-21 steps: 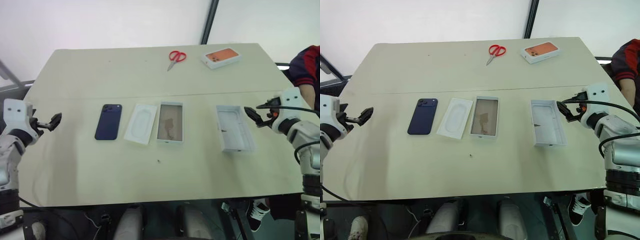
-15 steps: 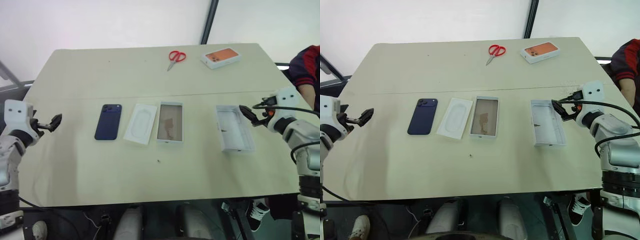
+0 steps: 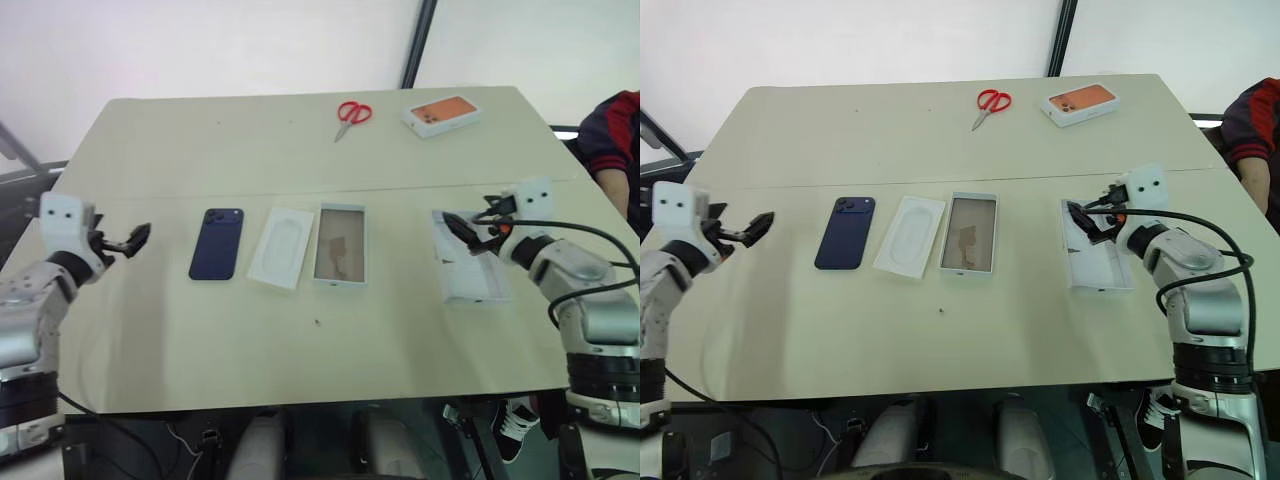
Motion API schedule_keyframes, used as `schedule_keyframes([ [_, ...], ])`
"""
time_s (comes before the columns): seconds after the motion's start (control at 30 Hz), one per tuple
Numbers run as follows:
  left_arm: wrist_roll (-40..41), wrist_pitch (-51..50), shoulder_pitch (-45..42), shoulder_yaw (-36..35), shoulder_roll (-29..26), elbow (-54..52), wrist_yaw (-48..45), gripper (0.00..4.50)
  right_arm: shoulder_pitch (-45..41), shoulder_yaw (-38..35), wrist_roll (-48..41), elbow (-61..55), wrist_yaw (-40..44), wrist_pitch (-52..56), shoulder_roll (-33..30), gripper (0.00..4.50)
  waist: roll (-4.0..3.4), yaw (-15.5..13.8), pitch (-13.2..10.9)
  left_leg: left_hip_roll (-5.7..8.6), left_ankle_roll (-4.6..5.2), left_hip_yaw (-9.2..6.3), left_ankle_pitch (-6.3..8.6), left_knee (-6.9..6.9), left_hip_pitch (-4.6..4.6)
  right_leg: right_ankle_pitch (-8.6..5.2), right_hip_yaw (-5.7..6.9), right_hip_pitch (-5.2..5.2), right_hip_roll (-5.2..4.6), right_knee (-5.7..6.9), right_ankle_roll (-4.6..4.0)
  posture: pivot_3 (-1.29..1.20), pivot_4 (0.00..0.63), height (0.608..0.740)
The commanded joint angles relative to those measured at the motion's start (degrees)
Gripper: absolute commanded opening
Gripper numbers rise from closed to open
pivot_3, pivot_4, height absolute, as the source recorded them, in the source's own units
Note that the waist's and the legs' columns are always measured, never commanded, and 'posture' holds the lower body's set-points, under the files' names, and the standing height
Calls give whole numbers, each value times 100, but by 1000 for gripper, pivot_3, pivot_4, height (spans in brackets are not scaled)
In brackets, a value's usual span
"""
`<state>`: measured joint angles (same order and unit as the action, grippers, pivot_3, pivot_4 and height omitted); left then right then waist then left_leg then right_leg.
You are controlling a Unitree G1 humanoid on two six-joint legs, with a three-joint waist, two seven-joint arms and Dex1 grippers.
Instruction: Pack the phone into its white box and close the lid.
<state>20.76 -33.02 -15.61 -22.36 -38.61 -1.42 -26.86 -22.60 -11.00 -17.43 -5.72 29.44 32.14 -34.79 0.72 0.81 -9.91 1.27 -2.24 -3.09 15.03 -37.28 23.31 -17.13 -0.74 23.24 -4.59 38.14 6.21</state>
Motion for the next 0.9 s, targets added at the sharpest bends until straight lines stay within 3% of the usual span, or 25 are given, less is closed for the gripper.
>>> schedule_keyframes([
  [0.03, 324, -606, -222, 352, 248, -769, 125, 4478, -222, 302, -184, -708, 167, 81, 99, 4500, 0, -3, 0, 0, 0, 1, 0, 0, 0, 0, 0, 0, -1, 0, 0, 0, 150, 740],
  [0.27, 863, -2173, -583, 1065, 716, -1722, 342, 4478, -61, 1433, -38, -1440, 721, 50, 138, 4500, 2, 0, 1, 2, 0, -3, 0, -6, 3, 0, 0, 0, 2, 1, 1, 0, 150, 740],
  [0.37, 1047, -3191, -1041, 1041, 1024, -1518, 753, 4478, 64, 1818, -28, -1748, 784, 121, 255, 4500, 2, -1, 1, 2, 0, -5, 0, -7, 2, 0, 2, 0, 4, 5, 1, 0, 150, 740],
  [0.7, 1150, -4759, -1760, 1100, 1561, -1104, 1178, 4478, 365, 1784, -48, -1991, 637, 264, 278, 4500, 4, -6, 2, 5, -2, -11, -1, -13, 2, 0, 5, -2, 5, 6, 1, 0, 150, 740],
  [0.9, 1111, -5186, -2039, 1109, 1820, -741, 1224, 4478, 434, 1779, -46, -2095, 579, 354, 264, 4500, 4, -6, 2, 6, -3, -12, -2, -13, 2, 0, 5, -1, 5, 6, 1, 0, 150, 740],
])
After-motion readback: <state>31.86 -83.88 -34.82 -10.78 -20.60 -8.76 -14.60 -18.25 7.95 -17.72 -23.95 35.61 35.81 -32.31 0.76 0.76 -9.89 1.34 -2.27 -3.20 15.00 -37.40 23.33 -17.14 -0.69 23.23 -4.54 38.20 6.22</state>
